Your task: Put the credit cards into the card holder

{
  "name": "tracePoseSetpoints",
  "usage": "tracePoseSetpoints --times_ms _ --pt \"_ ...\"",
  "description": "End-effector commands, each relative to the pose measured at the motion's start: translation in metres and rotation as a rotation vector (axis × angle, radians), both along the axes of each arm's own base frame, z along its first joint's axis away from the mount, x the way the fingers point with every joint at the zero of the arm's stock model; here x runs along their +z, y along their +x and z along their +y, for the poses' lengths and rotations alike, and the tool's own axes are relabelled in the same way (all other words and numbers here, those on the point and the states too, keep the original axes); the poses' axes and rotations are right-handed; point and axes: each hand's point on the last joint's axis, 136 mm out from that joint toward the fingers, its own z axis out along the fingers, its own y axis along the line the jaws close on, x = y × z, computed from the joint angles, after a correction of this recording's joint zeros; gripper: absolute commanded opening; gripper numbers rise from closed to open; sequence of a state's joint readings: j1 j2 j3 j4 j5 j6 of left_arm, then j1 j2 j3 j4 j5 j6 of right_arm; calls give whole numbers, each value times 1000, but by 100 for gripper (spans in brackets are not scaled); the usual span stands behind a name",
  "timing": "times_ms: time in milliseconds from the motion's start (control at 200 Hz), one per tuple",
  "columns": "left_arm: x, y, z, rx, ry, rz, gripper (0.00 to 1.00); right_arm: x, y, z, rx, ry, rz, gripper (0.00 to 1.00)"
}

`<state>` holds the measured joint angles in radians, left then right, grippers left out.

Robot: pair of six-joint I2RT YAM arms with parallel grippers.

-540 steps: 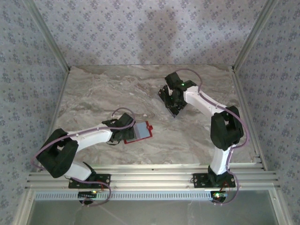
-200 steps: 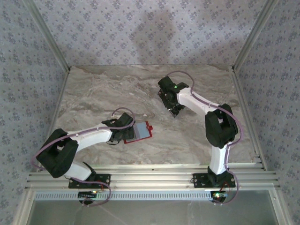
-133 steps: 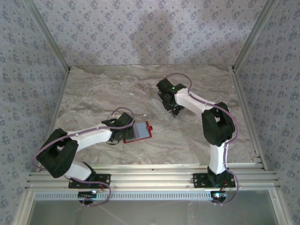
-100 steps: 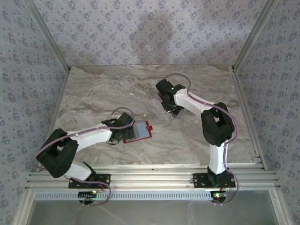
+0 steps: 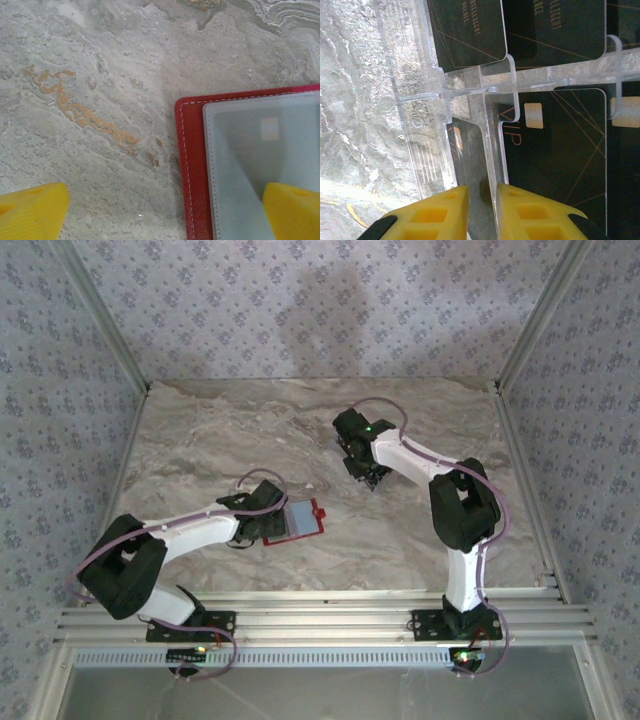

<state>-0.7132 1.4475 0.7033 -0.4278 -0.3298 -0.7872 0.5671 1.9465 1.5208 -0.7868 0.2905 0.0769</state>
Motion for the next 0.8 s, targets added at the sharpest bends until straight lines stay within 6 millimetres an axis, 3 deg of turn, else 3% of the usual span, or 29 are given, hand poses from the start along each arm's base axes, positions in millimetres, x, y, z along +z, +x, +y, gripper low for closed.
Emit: tracePoseSetpoints --times_ms 0,305,795 --pt "0 -1 6 -3 31 15 100 8 -6 -3 4 25 16 24" --pt "1 -1 7 -2 31 14 100 17 -6 -3 -8 70 10 23" --pt "1 0 6 -4 31 12 100 13 -11 -10 -25 87 26 17"
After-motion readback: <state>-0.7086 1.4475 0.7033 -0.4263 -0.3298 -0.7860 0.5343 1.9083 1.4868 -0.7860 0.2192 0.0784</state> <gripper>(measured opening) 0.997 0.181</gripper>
